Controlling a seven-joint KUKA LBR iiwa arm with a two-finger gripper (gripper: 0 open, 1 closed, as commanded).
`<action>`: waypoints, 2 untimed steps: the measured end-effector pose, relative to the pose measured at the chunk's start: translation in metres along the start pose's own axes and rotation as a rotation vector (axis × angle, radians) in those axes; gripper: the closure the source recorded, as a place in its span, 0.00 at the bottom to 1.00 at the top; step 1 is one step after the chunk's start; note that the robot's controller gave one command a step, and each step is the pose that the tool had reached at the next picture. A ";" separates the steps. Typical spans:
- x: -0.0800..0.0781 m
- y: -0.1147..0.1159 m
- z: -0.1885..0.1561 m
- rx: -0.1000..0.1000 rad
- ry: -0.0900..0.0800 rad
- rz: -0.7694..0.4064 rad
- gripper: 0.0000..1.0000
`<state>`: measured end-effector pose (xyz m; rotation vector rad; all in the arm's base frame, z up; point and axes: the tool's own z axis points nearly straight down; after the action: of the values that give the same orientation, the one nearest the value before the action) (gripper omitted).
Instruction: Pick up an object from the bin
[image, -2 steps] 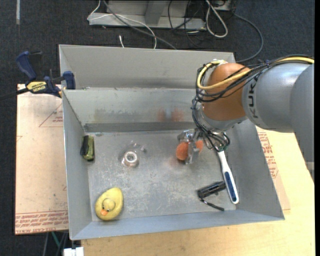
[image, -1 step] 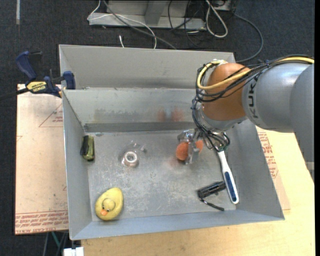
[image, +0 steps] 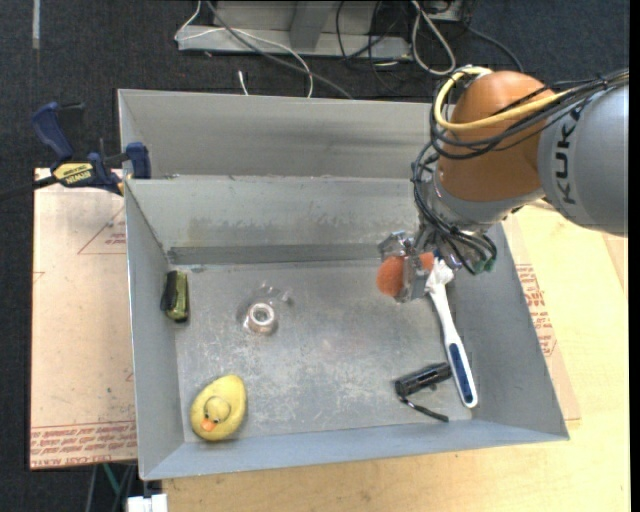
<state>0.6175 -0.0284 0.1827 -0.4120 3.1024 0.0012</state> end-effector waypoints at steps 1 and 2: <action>-0.013 0.002 0.080 -0.001 0.001 0.022 1.00; -0.004 0.003 0.087 -0.008 0.018 0.026 1.00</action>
Offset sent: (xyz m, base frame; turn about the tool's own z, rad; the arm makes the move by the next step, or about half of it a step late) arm -0.0094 -0.0190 0.0721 0.0346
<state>0.6219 -0.0247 0.0954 -0.3733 3.1265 0.0096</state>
